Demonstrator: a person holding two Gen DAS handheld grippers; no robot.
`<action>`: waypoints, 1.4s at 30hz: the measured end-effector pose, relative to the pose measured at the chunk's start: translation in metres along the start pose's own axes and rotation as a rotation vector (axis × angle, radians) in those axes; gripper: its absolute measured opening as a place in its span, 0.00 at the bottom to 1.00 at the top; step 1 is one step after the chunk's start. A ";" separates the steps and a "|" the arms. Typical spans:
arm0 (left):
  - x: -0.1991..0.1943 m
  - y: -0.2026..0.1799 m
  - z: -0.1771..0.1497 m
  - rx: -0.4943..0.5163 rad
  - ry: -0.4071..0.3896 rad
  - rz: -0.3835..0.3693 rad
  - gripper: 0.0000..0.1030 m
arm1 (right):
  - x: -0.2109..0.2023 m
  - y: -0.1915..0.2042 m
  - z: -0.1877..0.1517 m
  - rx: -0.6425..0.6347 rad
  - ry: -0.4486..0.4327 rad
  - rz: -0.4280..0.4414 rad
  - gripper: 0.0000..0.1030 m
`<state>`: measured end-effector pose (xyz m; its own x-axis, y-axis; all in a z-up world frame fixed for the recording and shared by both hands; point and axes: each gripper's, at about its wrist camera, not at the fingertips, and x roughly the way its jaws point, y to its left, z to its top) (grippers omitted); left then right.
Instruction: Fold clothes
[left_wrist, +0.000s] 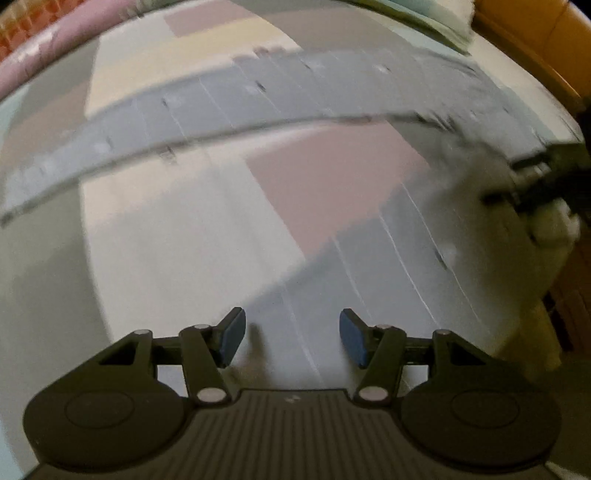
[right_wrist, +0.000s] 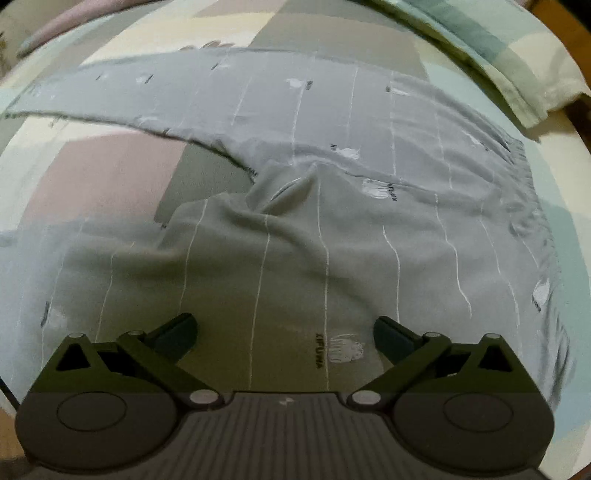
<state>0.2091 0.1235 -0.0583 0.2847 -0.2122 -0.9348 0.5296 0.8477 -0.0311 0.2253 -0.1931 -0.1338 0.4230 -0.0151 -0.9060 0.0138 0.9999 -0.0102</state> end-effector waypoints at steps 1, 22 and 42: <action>0.005 -0.002 -0.008 -0.010 0.003 -0.005 0.56 | -0.001 0.000 -0.002 0.006 -0.012 -0.001 1.00; -0.008 0.088 -0.078 -0.380 -0.092 0.264 0.57 | -0.024 0.029 0.004 0.122 -0.048 -0.002 1.00; -0.016 0.128 -0.110 -0.405 -0.121 0.275 0.68 | 0.019 0.142 0.043 0.036 -0.059 0.079 1.00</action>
<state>0.1839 0.2887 -0.0865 0.4737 0.0105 -0.8806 0.0765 0.9957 0.0530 0.2742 -0.0516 -0.1342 0.4770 0.0623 -0.8767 0.0105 0.9970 0.0766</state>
